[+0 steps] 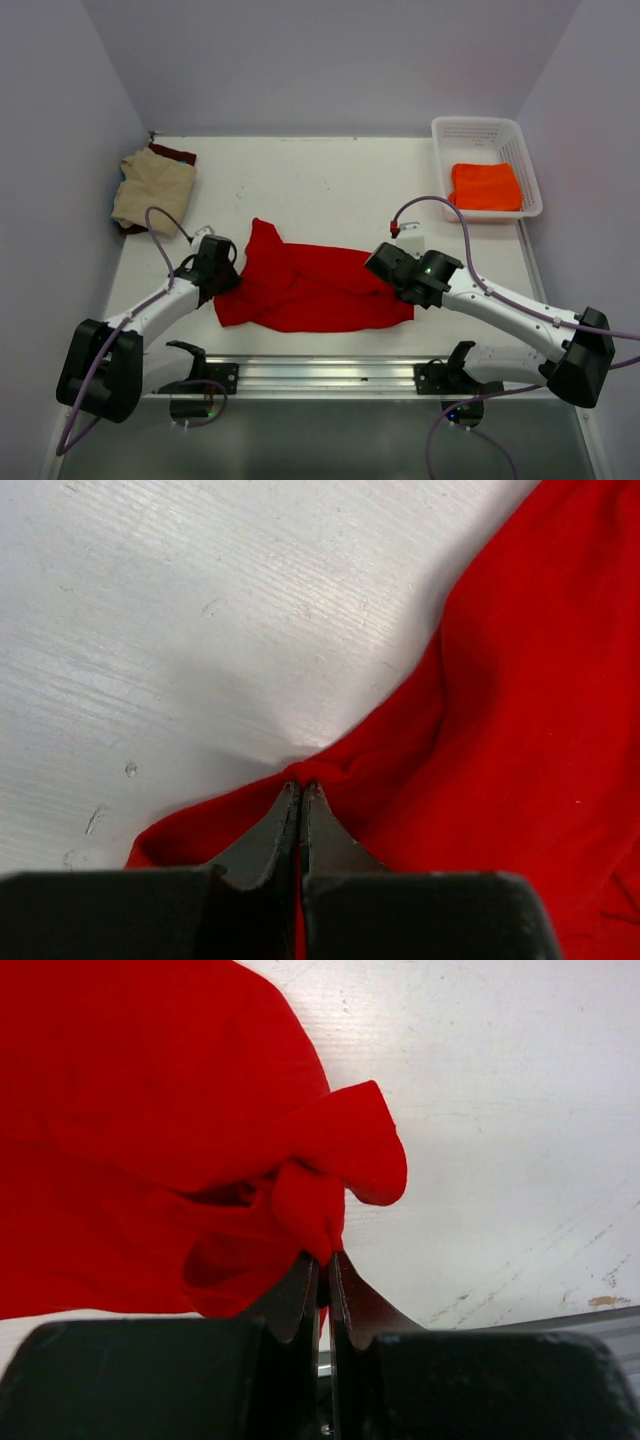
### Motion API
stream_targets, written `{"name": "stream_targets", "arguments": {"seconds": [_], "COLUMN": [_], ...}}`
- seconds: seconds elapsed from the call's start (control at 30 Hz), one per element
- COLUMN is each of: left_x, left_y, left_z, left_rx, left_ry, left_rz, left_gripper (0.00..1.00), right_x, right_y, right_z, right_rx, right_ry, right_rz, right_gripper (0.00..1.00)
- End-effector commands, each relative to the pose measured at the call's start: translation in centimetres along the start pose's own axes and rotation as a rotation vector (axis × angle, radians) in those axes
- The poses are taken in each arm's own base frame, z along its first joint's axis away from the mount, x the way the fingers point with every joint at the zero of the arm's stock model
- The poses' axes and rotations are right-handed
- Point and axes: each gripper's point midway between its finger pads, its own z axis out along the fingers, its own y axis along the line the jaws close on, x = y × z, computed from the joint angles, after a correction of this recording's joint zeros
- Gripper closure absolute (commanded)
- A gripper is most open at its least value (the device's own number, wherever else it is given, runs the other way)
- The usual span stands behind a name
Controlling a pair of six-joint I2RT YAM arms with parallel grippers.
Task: Fold and stack the t-shirts
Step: Flatten out the tshirt
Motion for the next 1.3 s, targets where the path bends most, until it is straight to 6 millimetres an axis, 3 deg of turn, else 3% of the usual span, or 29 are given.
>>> {"name": "stream_targets", "arguments": {"seconds": [0.0, 0.1, 0.2, 0.27, 0.3, 0.37, 0.4, 0.5, 0.6, 0.63, 0.73, 0.77, 0.83, 1.0, 1.1, 1.27], "left_x": [-1.5, -4.2, -6.1, -6.3, -6.3, -6.1, -6.2, -7.6, -11.3, -13.4, -16.6, -18.4, -19.5, -23.3, -24.7, -26.2], "left_y": [-0.9, -2.6, -3.9, -4.0, -4.0, -3.7, -3.7, -4.2, -5.5, -6.6, -7.7, -8.7, -8.7, -9.4, -9.8, -10.5], "left_z": [-1.1, -3.6, -5.6, -5.9, -5.8, -5.4, -5.3, -6.2, -9.1, -11.0, -13.8, -15.7, -16.0, -19.8, -21.3, -22.6], "left_rx": [0.049, 0.114, 0.16, 0.156, 0.15, 0.133, 0.133, 0.142, 0.167, 0.194, 0.206, 0.227, 0.19, 0.204, 0.21, 0.222], "left_ry": [-0.051, -0.133, -0.183, -0.177, -0.172, -0.165, -0.167, -0.216, -0.336, -0.396, -0.482, -0.524, -0.532, -0.639, -0.671, -0.698], "left_rz": [0.008, 0.022, 0.037, 0.049, 0.052, 0.056, 0.057, 0.058, 0.052, 0.043, 0.057, 0.05, 0.063, 0.041, 0.033, 0.03], "left_gripper": [1.0, 1.0, 1.0, 1.0, 1.0, 1.0, 1.0, 1.0, 1.0, 1.0, 1.0, 1.0, 1.0, 1.0, 1.0, 1.0], "right_x": [-0.3, -0.2, -0.3, -0.2, -0.2, -0.1, 0.0, 0.5, 0.6, 0.7, 0.3, 0.2, 0.0, -0.4, -0.3, -0.9], "right_y": [-0.4, -0.3, 0.1, 0.3, 0.4, 0.4, 0.2, -0.7, -2.1, -2.4, -2.0, -2.0, -1.7, -1.1, 0.5, 5.6], "right_z": [0.2, 0.4, 0.6, 0.8, 0.9, 1.1, 1.3, 2.0, 2.4, 2.5, 2.9, 3.0, 3.1, 3.4, 3.9, 4.2], "right_rx": [0.023, 0.028, 0.027, 0.029, 0.03, 0.036, 0.052, 0.12, 0.22, 0.237, 0.226, 0.225, 0.226, 0.219, 0.152, -0.107], "right_ry": [-0.023, -0.022, -0.019, -0.012, -0.011, -0.007, -0.011, -0.009, -0.033, -0.043, -0.069, -0.069, -0.074, -0.087, -0.062, -0.056], "right_rz": [0.015, 0.009, 0.009, 0.004, 0.001, -0.004, -0.009, -0.012, 0.017, 0.043, 0.085, 0.096, 0.12, 0.126, 0.119, 0.115], "right_gripper": [1.0, 1.0, 0.94, 0.92, 0.86, 0.68, 0.46, 0.01, 0.01, 0.01, 0.01, 0.01, 0.01, 0.01, 0.01, 0.05]}}
